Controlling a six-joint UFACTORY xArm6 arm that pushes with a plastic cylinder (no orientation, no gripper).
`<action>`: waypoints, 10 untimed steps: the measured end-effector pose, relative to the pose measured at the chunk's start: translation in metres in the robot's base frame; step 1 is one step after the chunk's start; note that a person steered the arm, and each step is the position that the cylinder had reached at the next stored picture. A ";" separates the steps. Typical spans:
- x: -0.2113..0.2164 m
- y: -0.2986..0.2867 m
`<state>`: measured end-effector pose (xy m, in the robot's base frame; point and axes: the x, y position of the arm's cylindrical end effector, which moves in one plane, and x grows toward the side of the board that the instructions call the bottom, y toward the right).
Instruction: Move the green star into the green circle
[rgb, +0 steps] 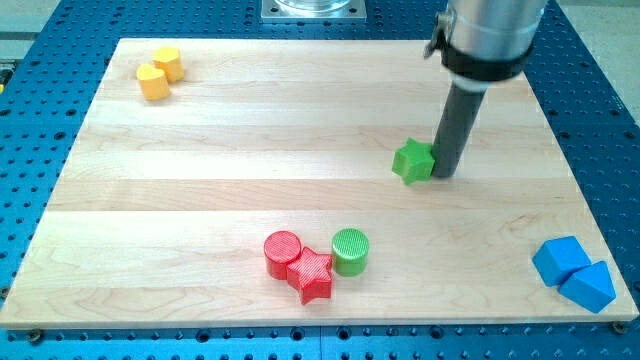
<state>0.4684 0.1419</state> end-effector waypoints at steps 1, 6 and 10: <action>0.023 -0.003; -0.016 -0.069; 0.050 -0.087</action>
<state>0.5185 0.0548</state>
